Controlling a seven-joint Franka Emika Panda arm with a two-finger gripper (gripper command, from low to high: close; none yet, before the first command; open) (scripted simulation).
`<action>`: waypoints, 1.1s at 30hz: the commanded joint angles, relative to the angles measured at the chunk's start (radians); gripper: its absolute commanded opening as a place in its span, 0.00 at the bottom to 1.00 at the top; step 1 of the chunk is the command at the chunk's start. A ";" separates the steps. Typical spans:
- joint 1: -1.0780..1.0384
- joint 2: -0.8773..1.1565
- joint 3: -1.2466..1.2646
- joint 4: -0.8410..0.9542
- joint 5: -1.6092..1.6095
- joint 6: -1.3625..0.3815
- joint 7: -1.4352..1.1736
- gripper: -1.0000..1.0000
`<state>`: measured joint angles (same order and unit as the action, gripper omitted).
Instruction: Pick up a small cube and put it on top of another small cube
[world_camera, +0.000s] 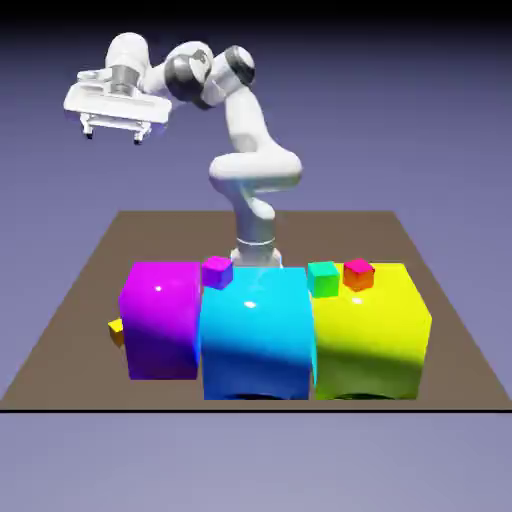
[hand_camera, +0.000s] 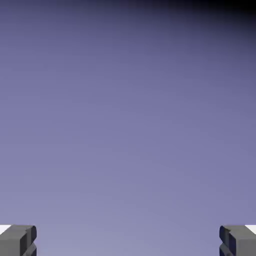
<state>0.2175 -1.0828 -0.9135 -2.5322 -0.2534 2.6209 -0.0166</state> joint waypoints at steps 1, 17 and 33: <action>0.008 -0.020 -0.036 0.011 -0.010 -0.017 -0.030 0.50; 0.139 -0.346 -0.616 0.187 -0.171 -0.281 -0.511 0.50; 0.274 -0.633 -1.123 0.329 -0.326 -0.455 -0.908 0.50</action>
<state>0.4910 -1.7153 -2.0368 -2.2029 -0.5793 2.1657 -0.9248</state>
